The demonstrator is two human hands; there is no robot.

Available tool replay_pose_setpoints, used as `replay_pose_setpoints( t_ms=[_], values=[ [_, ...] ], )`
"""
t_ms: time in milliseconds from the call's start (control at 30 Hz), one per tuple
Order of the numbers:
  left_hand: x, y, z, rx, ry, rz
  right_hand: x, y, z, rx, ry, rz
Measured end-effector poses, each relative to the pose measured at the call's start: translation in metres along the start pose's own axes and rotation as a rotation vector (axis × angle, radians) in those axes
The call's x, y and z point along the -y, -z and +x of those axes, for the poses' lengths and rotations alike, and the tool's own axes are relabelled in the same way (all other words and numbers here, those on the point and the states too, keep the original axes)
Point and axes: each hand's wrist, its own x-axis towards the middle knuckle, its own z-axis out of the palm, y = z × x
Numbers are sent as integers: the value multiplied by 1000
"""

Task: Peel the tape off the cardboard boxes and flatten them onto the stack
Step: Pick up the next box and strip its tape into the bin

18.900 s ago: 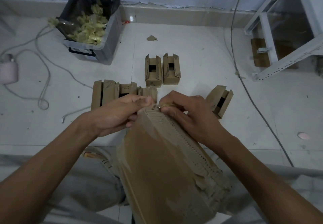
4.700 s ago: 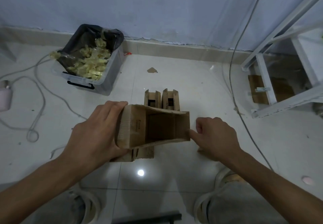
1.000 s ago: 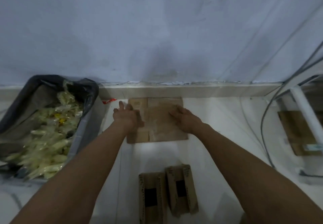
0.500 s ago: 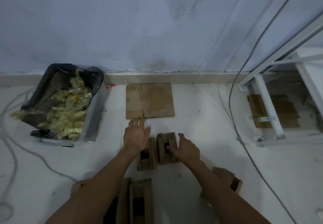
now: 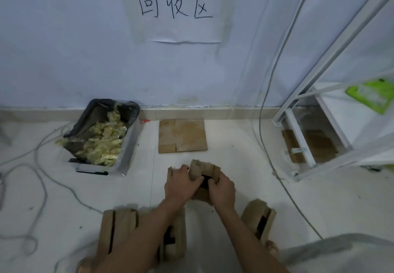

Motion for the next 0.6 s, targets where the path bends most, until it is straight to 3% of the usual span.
replay_pose_setpoints(
  t_ms=[133, 267, 433, 500, 600],
  values=[
    [-15, 39, -33, -50, -154, -11, 20, 39, -22, -26, 89, -41],
    [-9, 85, -71, -28, -247, 46, 40, 76, -51, 105, 195, -109],
    [-3, 129, -118, -74, -399, 368, 76, 98, -88, 20, 553, -689],
    [-6, 143, -124, -105, -438, 462, 96, 103, -94, 89, 612, -816],
    [3, 164, -128, -173, -401, 477, 114, 101, -97, 181, 612, -683]
  ],
)
